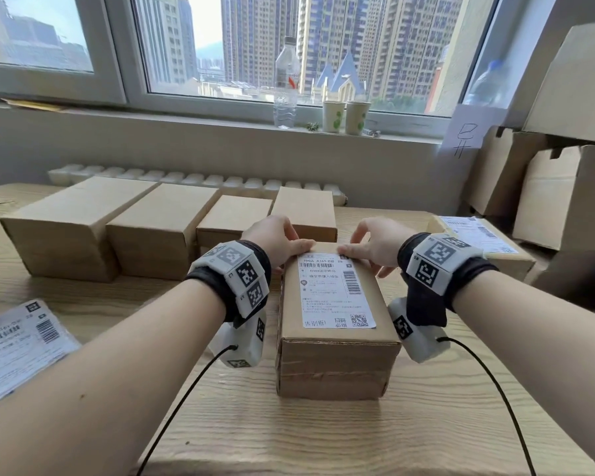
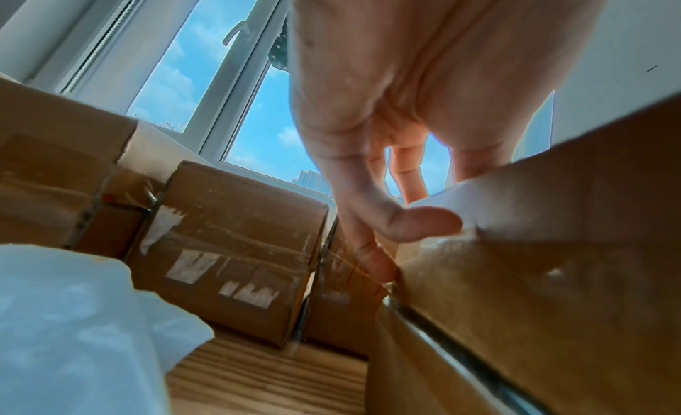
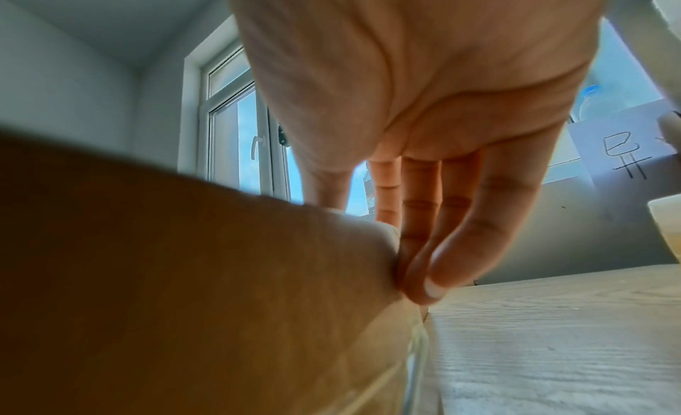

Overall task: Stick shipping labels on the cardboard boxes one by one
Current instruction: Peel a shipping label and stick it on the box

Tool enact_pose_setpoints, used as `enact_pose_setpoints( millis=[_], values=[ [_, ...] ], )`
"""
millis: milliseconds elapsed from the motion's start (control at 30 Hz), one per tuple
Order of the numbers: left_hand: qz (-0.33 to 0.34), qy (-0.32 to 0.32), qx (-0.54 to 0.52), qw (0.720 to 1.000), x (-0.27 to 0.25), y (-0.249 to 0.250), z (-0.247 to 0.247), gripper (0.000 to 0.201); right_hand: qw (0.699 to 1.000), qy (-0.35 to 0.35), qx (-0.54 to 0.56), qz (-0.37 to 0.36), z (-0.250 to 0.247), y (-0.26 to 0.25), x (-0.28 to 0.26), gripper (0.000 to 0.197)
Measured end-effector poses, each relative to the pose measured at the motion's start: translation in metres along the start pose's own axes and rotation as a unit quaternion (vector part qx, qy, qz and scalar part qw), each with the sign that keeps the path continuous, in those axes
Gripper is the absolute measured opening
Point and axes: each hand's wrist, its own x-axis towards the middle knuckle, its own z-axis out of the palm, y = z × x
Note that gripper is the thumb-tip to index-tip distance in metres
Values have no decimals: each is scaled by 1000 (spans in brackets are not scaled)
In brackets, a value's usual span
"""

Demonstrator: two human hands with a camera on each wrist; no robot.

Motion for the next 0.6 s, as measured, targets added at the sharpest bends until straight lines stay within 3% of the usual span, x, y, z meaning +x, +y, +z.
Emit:
enact_pose_setpoints(
  millis=[300, 500, 600],
  values=[
    [-10, 13, 21, 1000, 0, 0, 2, 31, 995, -81, 14, -58, -5, 9, -35, 65],
    [18, 69, 88, 994, -8, 5, 5, 30, 984, -167, 34, -40, -7, 11, -53, 87],
    [38, 66, 100, 992, -14, 8, 3, 26, 980, -194, 32, -28, -7, 10, -59, 96]
  ],
)
